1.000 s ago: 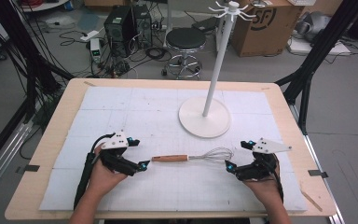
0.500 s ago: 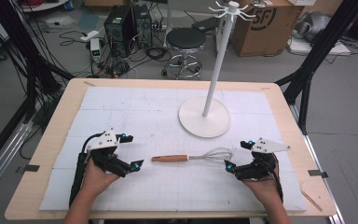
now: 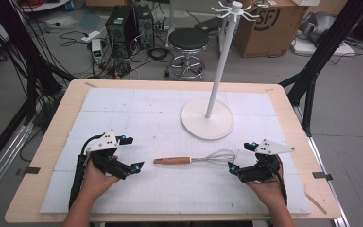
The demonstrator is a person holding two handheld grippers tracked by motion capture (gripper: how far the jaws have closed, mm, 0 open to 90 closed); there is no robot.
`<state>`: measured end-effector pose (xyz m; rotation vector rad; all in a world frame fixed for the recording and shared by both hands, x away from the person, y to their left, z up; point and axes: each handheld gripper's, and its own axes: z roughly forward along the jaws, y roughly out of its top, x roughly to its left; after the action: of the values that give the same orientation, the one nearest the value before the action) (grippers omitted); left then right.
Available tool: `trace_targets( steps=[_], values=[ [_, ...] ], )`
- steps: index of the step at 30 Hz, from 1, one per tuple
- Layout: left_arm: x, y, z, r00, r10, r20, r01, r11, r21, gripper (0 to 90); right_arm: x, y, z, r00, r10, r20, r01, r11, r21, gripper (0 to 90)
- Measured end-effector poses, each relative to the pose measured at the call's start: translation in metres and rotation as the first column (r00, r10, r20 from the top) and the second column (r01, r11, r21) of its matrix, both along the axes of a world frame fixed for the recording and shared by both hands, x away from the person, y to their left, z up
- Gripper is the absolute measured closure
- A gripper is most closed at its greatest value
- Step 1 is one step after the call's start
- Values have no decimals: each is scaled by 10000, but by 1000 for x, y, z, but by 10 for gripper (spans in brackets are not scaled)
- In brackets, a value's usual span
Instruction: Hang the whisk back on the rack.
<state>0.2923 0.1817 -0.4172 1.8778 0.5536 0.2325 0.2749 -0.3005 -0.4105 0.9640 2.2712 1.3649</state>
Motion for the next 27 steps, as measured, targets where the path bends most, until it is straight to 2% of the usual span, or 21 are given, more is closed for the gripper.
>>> trace_targets(
  steps=[10,17,22,27],
  values=[
    [0,5,2,9998,174,-32,-173,9998,118,16,-2,2,3,9999,84,94,-84,10000,-24,6],
    [-1,7,3,9997,228,-4,-228,9997,36,16,7,6,10,9998,186,71,-186,9998,29,6],
    [-1,8,3,9998,221,4,-221,9998,27,16,18,19,17,9982,543,-236,-546,9984,-120,6],
    [-2,9,3,9997,238,6,-238,9997,-90,16,29,40,22,9916,1182,-528,-1215,9905,-648,6]
  ],
)
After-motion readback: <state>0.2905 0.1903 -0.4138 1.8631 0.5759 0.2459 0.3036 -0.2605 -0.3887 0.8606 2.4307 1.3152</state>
